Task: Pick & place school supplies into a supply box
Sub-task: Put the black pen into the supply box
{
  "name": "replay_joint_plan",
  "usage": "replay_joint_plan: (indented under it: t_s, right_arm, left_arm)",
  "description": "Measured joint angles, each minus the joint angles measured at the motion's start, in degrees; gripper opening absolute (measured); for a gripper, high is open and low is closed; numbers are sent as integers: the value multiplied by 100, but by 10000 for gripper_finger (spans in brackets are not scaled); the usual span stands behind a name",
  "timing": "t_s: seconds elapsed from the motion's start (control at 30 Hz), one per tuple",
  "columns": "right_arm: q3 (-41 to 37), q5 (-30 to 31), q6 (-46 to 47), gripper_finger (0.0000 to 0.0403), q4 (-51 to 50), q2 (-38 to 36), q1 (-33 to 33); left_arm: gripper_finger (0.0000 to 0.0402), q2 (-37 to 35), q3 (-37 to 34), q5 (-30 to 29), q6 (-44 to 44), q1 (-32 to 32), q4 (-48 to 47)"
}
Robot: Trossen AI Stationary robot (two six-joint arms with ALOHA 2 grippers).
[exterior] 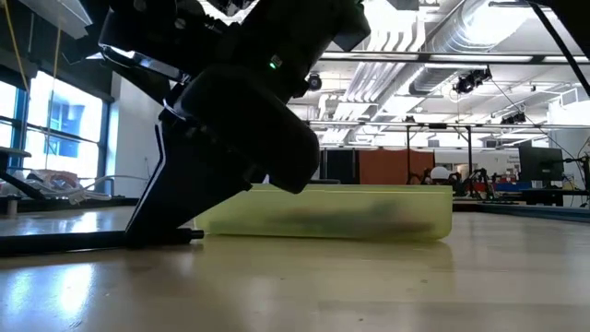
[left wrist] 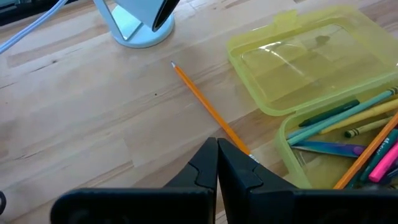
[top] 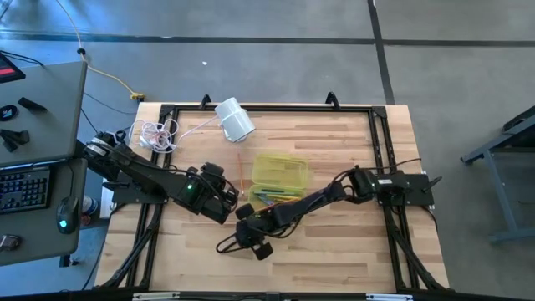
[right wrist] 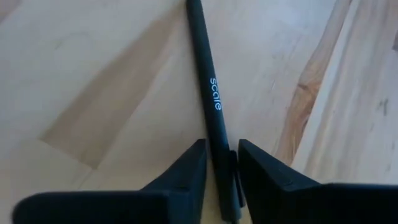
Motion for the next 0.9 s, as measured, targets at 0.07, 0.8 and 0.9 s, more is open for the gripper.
replay_joint_plan:
  t_s: [0.07,0.8,0.9]
  right_arm:
    - [0,-50,-1,56,-78,-4,0]
    - [2597,3173,2023,13,-6679,-6,683]
    - [2011,3545,2364,9,-6600,-74,547]
  left_arm:
    - [46,0,0,0,0,1,0]
    - [46,0,0,283,38,-186,-35]
    - [46,0,0,172,-16,-318,-27]
